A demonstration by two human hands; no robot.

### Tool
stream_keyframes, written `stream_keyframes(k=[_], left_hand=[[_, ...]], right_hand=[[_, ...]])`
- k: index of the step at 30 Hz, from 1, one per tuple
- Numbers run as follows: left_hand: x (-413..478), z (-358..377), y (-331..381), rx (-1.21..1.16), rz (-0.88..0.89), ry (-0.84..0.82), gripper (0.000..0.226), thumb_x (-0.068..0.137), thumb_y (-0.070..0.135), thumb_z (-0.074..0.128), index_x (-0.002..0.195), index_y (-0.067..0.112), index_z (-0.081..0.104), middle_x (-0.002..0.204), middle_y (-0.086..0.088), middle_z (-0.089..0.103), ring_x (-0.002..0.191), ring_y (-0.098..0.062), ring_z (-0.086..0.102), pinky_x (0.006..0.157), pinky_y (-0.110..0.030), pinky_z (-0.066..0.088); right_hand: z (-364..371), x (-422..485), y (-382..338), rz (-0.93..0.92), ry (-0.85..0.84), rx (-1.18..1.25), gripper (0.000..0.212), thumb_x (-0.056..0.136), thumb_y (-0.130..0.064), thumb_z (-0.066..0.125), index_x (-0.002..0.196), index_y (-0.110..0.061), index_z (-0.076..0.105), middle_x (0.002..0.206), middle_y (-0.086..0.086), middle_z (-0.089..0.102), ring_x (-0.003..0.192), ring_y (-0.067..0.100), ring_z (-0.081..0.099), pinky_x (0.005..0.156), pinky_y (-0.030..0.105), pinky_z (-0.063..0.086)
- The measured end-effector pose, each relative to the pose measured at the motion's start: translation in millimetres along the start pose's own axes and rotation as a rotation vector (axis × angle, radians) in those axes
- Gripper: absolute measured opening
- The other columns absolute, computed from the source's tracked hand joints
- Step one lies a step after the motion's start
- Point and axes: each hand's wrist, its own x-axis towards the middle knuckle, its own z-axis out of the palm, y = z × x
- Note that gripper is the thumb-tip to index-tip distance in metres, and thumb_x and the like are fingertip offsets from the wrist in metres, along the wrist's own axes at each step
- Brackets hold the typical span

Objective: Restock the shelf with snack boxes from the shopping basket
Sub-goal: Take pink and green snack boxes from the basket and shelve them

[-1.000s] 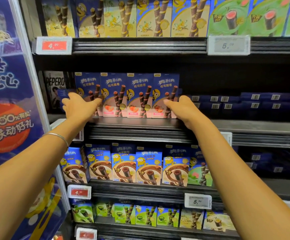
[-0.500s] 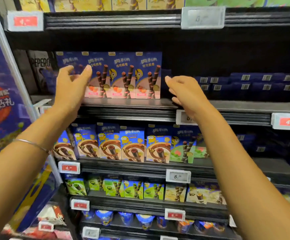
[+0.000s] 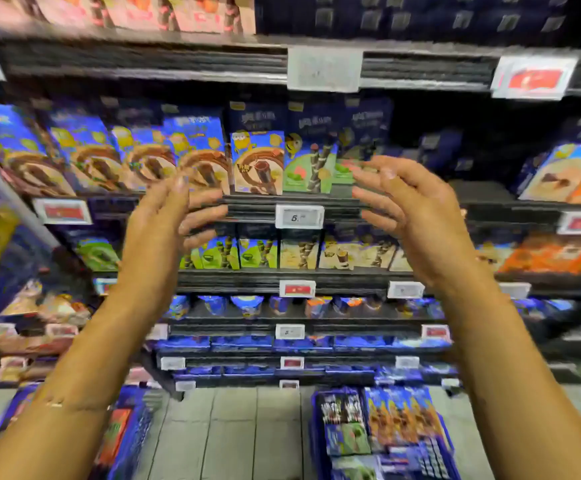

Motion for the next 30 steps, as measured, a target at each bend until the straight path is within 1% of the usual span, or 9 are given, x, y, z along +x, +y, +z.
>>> stream_keyframes(k=[3,7,11,14,17,19,22,27,30], left_hand=[[-41,8,-74,-0.008,-0.276,-0.038,0.04,0.098,0.057,0.045,0.119,0.027,0.062,0.106,0.001,0.08,0.094,-0.015,0.076,0.078,-0.035,0.053],[-105,34,-153,0.011,-0.614,-0.074,0.044,0.107,0.055,0.04,0.124,0.022,0.063,0.122,-0.007,0.076,0.108,-0.028,0.071,0.077,-0.037,0.049],[-171,72,-204,0.114,-0.832,-0.117,0.046,0.108,0.054,0.041,0.128,0.021,0.065,0.121,-0.005,0.077,0.115,-0.028,0.072,0.093,-0.041,0.05],[-213,107,-233,0.187,-0.934,-0.117,0.045,0.109,0.053,0.039,0.127,0.021,0.066,0.125,-0.007,0.075,0.118,-0.03,0.07,0.105,-0.045,0.047],[-249,152,-261,0.252,-0.982,-0.095,0.05,0.109,0.054,0.039,0.133,0.016,0.062,0.124,-0.008,0.074,0.115,-0.029,0.07,0.1,-0.046,0.052],[-272,186,-281,0.276,-1.021,-0.06,0.043,0.11,0.053,0.038,0.122,0.021,0.064,0.117,-0.004,0.075,0.109,-0.026,0.071,0.087,-0.038,0.053],[-303,231,-317,0.266,-1.1,-0.042,0.039,0.11,0.053,0.039,0.106,0.025,0.066,0.113,-0.004,0.076,0.096,-0.021,0.071,0.082,-0.035,0.05],[-327,272,-387,0.199,-1.181,0.015,0.032,0.109,0.049,0.044,0.108,0.026,0.067,0.107,-0.001,0.078,0.092,-0.02,0.072,0.084,-0.038,0.05],[-332,283,-452,0.202,-1.184,0.033,0.032,0.107,0.049,0.048,0.113,0.026,0.069,0.104,0.0,0.08,0.089,-0.019,0.073,0.078,-0.036,0.051]], right_hand=[[-27,-40,60,0.194,0.054,-0.047,0.032,0.086,-0.045,0.067,0.111,-0.025,0.067,0.114,0.0,0.077,0.108,0.018,0.073,0.083,0.034,0.055],[-78,-99,136,0.449,0.094,-0.153,0.016,0.096,-0.037,0.064,0.106,-0.025,0.067,0.111,-0.001,0.077,0.101,0.015,0.074,0.087,0.037,0.05],[-139,-149,195,0.602,0.108,-0.299,0.015,0.099,-0.032,0.062,0.097,-0.018,0.068,0.105,0.003,0.075,0.096,0.017,0.068,0.081,0.035,0.048],[-188,-174,235,0.672,0.05,-0.405,0.03,0.098,-0.031,0.066,0.101,-0.001,0.066,0.096,0.008,0.069,0.093,0.023,0.064,0.091,0.045,0.051],[-243,-194,283,0.743,-0.029,-0.539,0.011,0.096,-0.024,0.068,0.092,-0.014,0.068,0.102,0.014,0.074,0.102,0.032,0.069,0.099,0.051,0.05],[-281,-207,320,0.769,-0.11,-0.647,0.007,0.096,-0.022,0.067,0.091,-0.018,0.071,0.107,0.018,0.075,0.107,0.036,0.068,0.097,0.048,0.051],[-329,-226,372,0.811,-0.194,-0.792,0.025,0.097,-0.029,0.066,0.114,-0.012,0.072,0.119,0.021,0.071,0.113,0.041,0.065,0.096,0.043,0.048],[-368,-233,452,0.778,-0.304,-0.911,0.031,0.099,-0.027,0.064,0.114,0.0,0.069,0.115,0.03,0.068,0.106,0.048,0.065,0.09,0.047,0.05],[-373,-233,519,0.769,-0.424,-1.0,0.031,0.1,-0.028,0.058,0.119,-0.005,0.067,0.121,0.022,0.066,0.111,0.043,0.063,0.085,0.041,0.049]])
